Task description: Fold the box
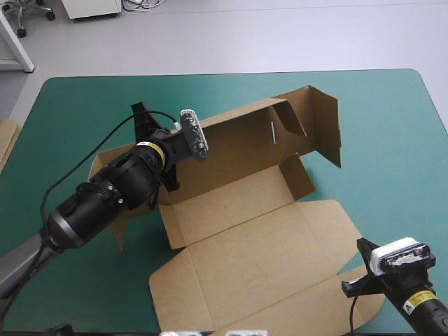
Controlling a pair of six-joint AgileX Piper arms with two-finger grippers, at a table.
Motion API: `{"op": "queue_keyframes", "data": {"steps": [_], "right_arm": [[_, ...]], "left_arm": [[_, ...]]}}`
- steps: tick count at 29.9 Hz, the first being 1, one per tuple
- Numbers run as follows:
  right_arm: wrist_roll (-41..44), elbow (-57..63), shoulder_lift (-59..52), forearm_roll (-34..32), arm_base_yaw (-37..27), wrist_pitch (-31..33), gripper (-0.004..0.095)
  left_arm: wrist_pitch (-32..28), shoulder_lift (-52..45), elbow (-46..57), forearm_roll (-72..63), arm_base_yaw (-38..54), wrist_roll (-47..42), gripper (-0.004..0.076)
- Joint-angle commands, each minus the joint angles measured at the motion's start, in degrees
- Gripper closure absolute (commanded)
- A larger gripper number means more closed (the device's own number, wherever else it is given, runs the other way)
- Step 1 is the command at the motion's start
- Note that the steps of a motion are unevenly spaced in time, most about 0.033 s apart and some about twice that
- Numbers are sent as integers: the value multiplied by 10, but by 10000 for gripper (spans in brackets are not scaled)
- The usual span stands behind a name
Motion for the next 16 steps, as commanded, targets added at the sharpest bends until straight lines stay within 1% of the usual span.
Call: {"op": "queue_keyframes", "data": {"steps": [1, 4, 8, 10, 14, 16], "right_arm": [[-19, -38, 4, -1, 2, -21, 927], [-21, -59, 4, -1, 2, 1, 927], [2, -90, 4, -1, 2, 35, 926], [8, -108, 5, -5, 2, 51, 926], [24, -147, 5, -28, 2, 72, 926], [34, -169, 6, -37, 2, 86, 926]], "left_arm": [[-62, -7, -20, 110, -23, -19, 734], [-87, 5, -20, 188, -44, -73, 734], [-96, 20, -10, 306, -77, -145, 734], [-102, 27, 10, 359, -94, -178, 734], [-106, 30, 59, 391, -117, -208, 734], [-99, 30, 81, 398, -128, -230, 734]]}}
